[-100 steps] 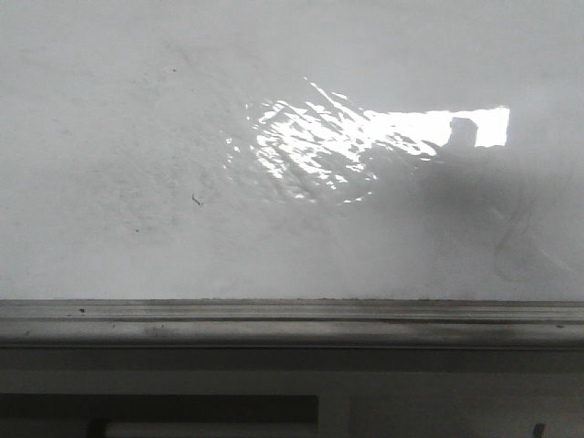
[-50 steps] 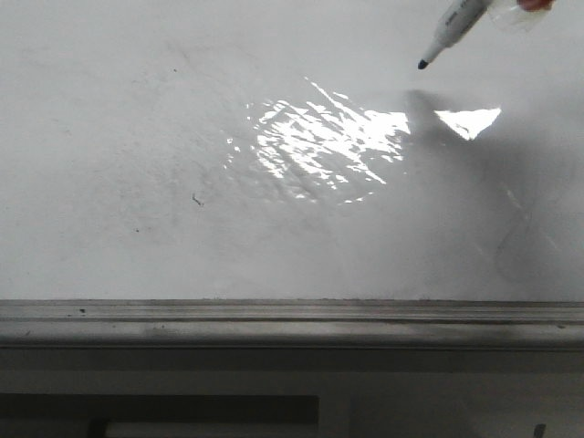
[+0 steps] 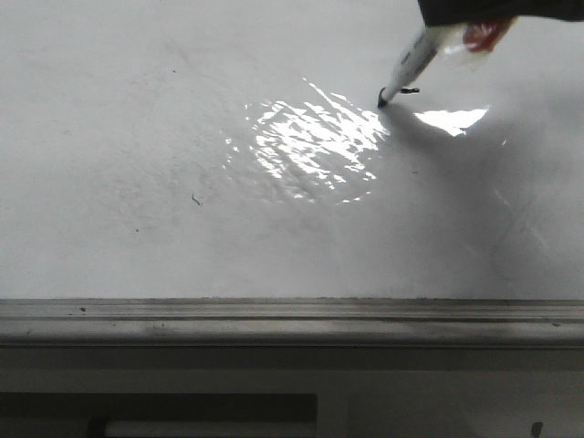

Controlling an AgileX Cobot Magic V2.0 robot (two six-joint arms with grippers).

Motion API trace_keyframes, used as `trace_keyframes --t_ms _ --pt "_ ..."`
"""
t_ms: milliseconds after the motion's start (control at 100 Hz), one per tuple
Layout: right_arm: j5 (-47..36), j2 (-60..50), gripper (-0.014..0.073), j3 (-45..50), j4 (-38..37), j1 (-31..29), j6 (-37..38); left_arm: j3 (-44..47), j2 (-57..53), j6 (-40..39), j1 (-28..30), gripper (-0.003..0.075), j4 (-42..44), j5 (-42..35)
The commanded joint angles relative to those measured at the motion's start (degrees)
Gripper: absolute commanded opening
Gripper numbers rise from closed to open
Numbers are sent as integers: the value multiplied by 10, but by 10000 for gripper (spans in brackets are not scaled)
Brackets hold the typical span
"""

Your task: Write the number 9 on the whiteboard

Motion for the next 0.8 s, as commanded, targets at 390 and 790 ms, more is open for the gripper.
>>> trace_keyframes --t_ms 390,790 --pt "48 -8 -42 -52 -21 -56 -1 -15 4 -3 1 39 -12 -29" --pt "200 2 -41 -65 27 -56 -1 -15 4 -3 1 39 -12 -27"
